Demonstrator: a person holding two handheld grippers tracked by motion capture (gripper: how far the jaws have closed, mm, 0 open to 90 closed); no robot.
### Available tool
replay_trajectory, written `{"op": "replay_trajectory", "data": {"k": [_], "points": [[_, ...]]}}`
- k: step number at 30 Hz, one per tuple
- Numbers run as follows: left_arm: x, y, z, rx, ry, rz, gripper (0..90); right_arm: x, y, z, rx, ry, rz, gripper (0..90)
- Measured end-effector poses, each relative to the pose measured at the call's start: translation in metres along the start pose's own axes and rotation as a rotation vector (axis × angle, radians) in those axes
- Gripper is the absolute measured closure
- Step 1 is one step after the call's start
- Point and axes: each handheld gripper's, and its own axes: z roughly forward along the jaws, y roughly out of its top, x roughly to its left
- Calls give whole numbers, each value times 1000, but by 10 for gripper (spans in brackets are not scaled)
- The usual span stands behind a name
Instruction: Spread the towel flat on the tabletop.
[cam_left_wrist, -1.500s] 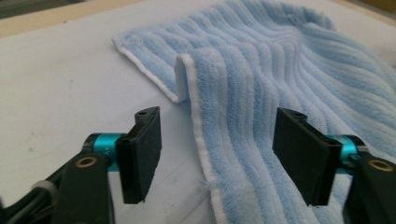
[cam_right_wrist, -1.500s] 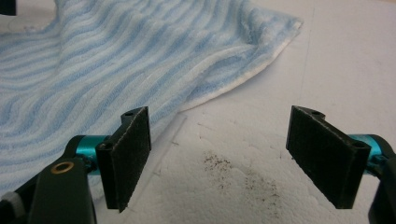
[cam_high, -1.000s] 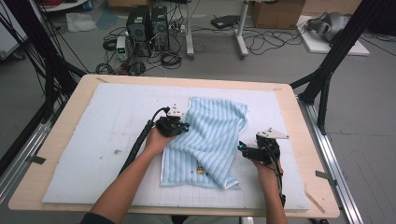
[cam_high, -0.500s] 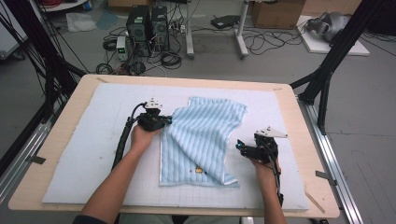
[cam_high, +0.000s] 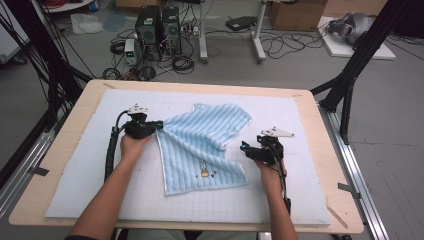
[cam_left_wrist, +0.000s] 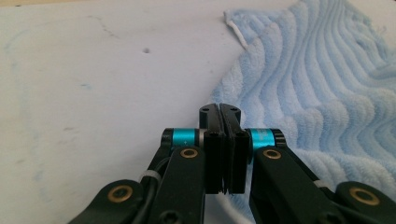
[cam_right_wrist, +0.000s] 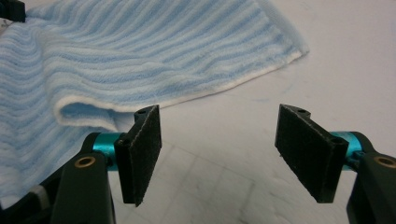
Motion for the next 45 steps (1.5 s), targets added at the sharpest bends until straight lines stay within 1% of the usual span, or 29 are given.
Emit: {"op": "replay_trajectory", "data": {"k": [2, 5, 6, 7, 9, 10, 13, 14, 15, 16, 18, 20, 21, 23, 24, 26, 27, 29, 31, 32, 34, 36, 39, 40, 41, 42, 43, 44, 45], "points": [[5, -2, -4, -7, 4, -12, 879, 4, 4, 8, 7, 11, 5, 308], [6, -6, -7, -19, -18, -11, 869, 7, 11, 20, 15, 23, 6, 320], [5, -8, -7, -31, -33, -29, 811, 9, 14, 24, 16, 40, 18, 321], [5, -9, -7, -32, -47, -61, 708, 10, 17, 29, 18, 76, 26, 328], [5, -9, -10, -30, -41, -77, 590, 16, 22, 37, 39, 89, 2, 354], [5, -9, -11, -39, -34, -77, 541, 20, 26, 44, 56, 84, -24, 364], [7, -9, -16, -74, -48, -102, 450, 28, 32, 59, 108, 85, -61, 406], [8, -9, -16, -82, -62, -108, 414, 31, 33, 63, 114, 83, -79, 417], [8, -10, -17, -89, -92, -116, 406, 33, 34, 67, 126, 88, -82, 428], [7, -10, -18, -91, -96, -108, 404, 36, 35, 72, 147, 94, -97, 447], [6, -10, -20, -95, -94, -95, 395, 39, 34, 81, 190, 63, -137, 491], [5, -10, -21, -98, -95, -88, 395, 38, 35, 82, 176, 48, -147, 549], [5, -10, -22, -97, -96, -84, 395, 38, 35, 82, 176, 48, -154, 595], [4, -11, -21, -95, -98, -86, 395, 36, 36, 80, 182, 46, -170, 750], [4, -11, -21, -94, -98, -84, 394, 36, 36, 79, 184, 40, -184, 804], [3, -12, -20, -88, -99, -78, 392, 36, 37, 80, 178, 3, -230, 839], [2, -12, -20, -84, -100, -76, 392, 33, 37, 80, 168, -3, -229, 843], [0, -13, -19, -73, -100, -65, 391, 23, 38, 82, 158, -5, -184, 845], [-3, -12, -18, -62, -97, -50, 391, 14, 41, 83, 145, -33, -146, 847], [-4, -12, -17, -63, -97, -46, 391, 8, 44, 84, 137, -58, -127, 848], [-7, -12, -16, -58, -104, -38, 391, 0, 51, 84, 119, -113, -126, 848], [-10, -12, -15, -47, -112, -27, 391, -4, 58, 84, 90, -178, -125, 848], [-14, -13, -14, -31, -130, -27, 392, -7, 65, 84, 44, -266, -119, 848], [-15, -13, -13, -22, -137, -25, 392, -7, 68, 84, 37, -313, -116, 846], [-16, -14, -13, -16, -140, -22, 392, -7, 69, 83, 23, -344, -108, 839], [-17, -14, -13, -14, -140, -18, 391, -7, 69, 82, 7, -353, -94, 806], [-18, -14, -13, -9, -139, -7, 391, -8, 69, 82, 2, -346, -76, 760], [-18, -14, -13, -7, -139, -4, 391, -7, 69, 80, -11, -331, -45, 691], [-18, -15, -13, -5, -143, -7, 391, -6, 69, 79, -18, -320, -34, 661]]}}
